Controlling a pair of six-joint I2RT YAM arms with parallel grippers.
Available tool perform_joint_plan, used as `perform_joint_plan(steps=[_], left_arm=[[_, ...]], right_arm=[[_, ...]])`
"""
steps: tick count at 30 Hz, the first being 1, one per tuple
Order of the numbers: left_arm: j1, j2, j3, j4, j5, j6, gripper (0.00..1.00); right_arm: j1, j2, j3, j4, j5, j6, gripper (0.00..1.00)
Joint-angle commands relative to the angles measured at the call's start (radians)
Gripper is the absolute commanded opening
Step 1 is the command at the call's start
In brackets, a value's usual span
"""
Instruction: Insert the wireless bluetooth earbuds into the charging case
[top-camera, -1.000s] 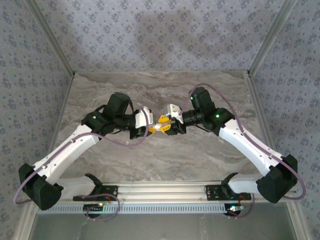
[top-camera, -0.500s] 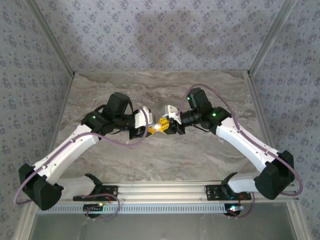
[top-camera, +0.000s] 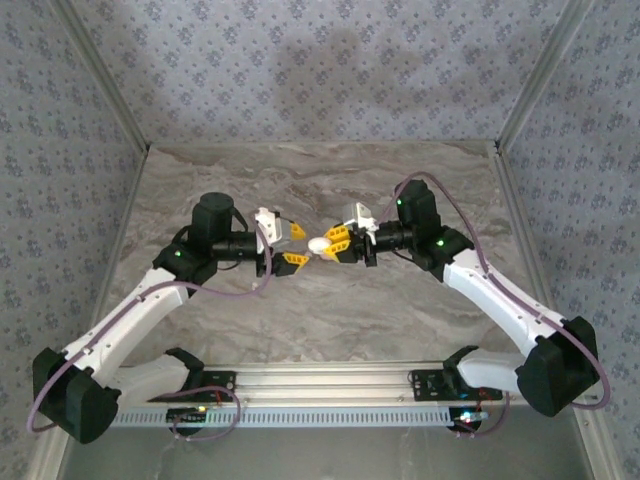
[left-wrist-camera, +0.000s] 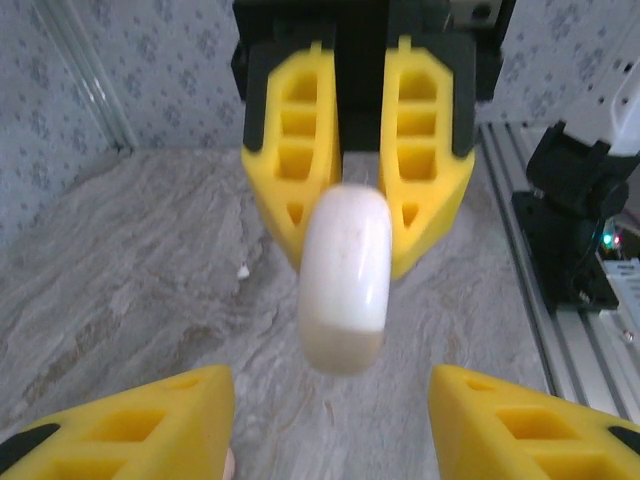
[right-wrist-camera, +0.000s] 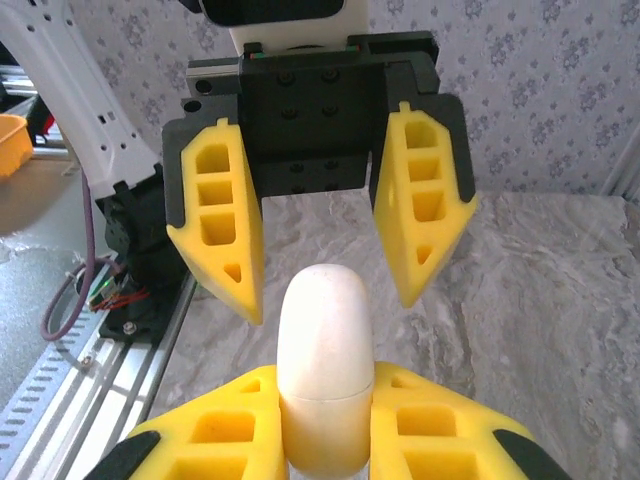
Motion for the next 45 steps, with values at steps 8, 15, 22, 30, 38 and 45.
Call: perform_joint_plan(steps=[8,15,22,30,38,45], left_arm=[[0.005,0.033,0.006,0.113,0.107,-0.063,0.52],[0.005,0.040,0.010,0.133,0.130,-0.086,0.43],[0.002,0.044,0.050,0.005,0.085,-0.014,0.21],[-0.060,0.083,0.217,-0.455,-0.236,0.271,0.20],[-0.097,0.106,0.251,-0.497,-0.281,0.290,0.20],[-0.104,0.104,0.251,-0.483,-0.275,0.278,0.20]], right_arm=[[0.016,0.014,-0.002,0.140,-0.060,0.082,0.19],[0.026,0.022,-0.003,0.138,-0.056,0.083,0.19],[0.027,0.016,0.007,0.091,-0.035,0.055,0.29],[0.061,0.009,0.135,-0.295,0.176,-0.185,0.45],[0.123,0.079,0.181,-0.321,0.221,-0.214,0.47],[0.133,0.120,0.206,-0.334,0.205,-0.227,0.45]])
